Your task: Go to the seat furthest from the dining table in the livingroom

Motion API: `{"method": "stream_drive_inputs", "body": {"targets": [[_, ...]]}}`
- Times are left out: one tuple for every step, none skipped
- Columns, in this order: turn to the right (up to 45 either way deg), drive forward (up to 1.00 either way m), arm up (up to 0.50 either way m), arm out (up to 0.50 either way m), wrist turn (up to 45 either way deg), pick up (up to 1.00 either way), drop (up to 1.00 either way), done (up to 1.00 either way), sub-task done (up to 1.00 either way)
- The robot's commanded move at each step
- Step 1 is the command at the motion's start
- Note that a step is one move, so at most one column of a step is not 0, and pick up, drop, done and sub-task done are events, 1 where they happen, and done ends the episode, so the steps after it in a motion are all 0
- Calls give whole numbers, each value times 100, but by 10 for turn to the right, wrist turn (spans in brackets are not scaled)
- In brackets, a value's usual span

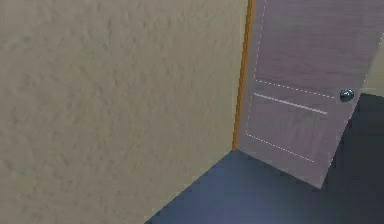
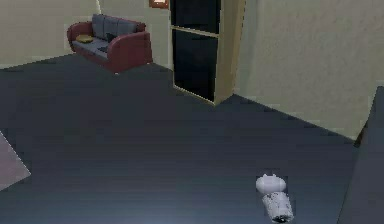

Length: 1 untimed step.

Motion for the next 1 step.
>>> {"method": "stream_drive_inputs", "body": {"targets": [[0, 5, 0, 0, 0, 0, 0, 0, 0]]}}
